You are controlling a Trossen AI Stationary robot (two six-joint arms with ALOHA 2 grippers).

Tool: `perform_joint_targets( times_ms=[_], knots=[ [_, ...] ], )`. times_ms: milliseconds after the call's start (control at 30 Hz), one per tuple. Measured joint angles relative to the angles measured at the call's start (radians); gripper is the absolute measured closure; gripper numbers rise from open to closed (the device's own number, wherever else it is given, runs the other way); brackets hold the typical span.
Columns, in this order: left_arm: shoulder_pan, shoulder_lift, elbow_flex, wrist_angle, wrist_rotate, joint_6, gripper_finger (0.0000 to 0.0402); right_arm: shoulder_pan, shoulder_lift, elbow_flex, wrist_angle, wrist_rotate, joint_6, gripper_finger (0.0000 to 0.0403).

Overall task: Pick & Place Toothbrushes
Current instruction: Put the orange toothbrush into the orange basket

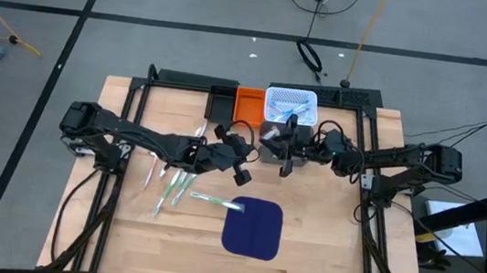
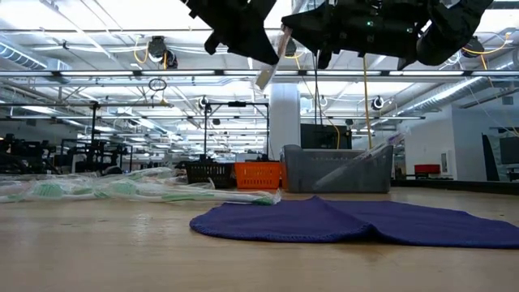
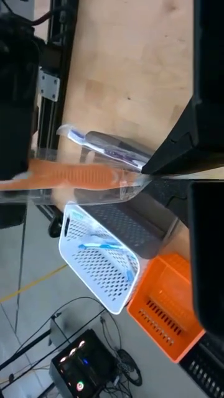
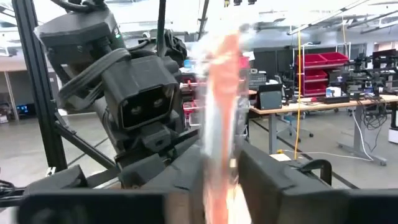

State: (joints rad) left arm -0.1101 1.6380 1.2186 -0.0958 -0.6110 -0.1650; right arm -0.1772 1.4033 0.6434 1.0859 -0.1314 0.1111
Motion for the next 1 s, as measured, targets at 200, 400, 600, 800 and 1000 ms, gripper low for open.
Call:
perform_joint_targets(
  times_ms=[200, 400, 600, 800, 1000],
  knots=[
    [0.007, 0.008, 0.0, -0.003, 0.0, 0.005, 0.0399, -0.003, 0.0, 0.0, -0.011, 0.004, -0.022, 0.0383],
    [0.009, 0.0, 0.0, -0.009, -0.001, 0.062, 0.035, -0.033, 0.0, 0.0, -0.017, 0.004, -0.026, 0.0383],
    [-0.001, -0.046, 0.001, -0.102, 0.0, 0.08, 0.0288, -0.105, 0.0, 0.0, -0.025, 0.004, -0.011, 0.0383],
    [-0.022, -0.073, -0.001, -0.198, 0.009, 0.03, 0.0257, -0.198, 0.023, 0.031, -0.054, 0.0, 0.003, 0.0383],
    [-0.042, -0.075, -0.001, -0.194, 0.011, 0.025, 0.0254, -0.281, 0.141, 0.163, -0.184, -0.031, -0.015, 0.0383]
  ],
)
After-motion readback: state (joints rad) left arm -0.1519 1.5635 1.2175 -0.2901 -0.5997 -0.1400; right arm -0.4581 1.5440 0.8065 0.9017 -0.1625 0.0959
